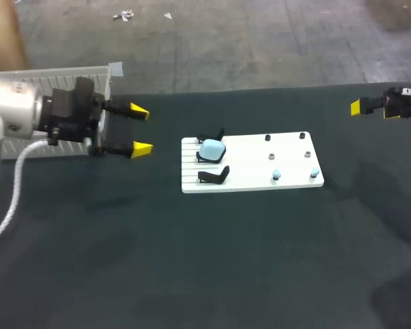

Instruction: Pick up each earbud case from the left stands, insert the matching earbuds, close the lid, and place the case in the box.

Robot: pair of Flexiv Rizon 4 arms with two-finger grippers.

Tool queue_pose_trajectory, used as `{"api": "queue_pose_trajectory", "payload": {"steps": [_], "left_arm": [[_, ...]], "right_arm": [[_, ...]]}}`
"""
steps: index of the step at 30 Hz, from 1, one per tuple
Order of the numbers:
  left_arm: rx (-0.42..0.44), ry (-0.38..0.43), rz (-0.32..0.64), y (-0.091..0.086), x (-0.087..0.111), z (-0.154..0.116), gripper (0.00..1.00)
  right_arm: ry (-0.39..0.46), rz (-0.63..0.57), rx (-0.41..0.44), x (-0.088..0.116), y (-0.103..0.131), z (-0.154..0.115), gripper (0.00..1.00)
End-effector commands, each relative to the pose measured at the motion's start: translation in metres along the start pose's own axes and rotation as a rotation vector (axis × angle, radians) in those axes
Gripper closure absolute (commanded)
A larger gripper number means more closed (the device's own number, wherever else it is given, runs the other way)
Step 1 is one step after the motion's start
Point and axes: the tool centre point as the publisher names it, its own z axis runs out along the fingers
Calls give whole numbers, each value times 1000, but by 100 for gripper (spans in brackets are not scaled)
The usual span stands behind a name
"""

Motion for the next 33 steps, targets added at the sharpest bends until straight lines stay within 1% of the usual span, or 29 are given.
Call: {"api": "queue_pose_trajectory", "payload": {"steps": [1, 6, 10, 16, 22, 28, 33], "left_arm": [[51, 2, -14, 13, 2, 40, 0], [87, -29, -33, 10, 5, 72, 0], [110, -38, -31, 7, 7, 88, 0], [131, -47, -41, 5, 10, 102, 0], [126, -52, -49, 5, 13, 114, 0], [126, -48, -52, 8, 15, 118, 0], [130, -29, -61, 8, 20, 121, 0]], "right_arm": [[0, -1, -3, 0, -1, 1, 0], [0, -1, -3, 0, -1, 1, 0], [0, -1, -3, 0, -1, 1, 0], [0, -1, -3, 0, -1, 1, 0], [0, -1, -3, 0, -1, 1, 0], [0, -1, -3, 0, -1, 1, 0], [0, -1, -3, 0, -1, 1, 0]]}}
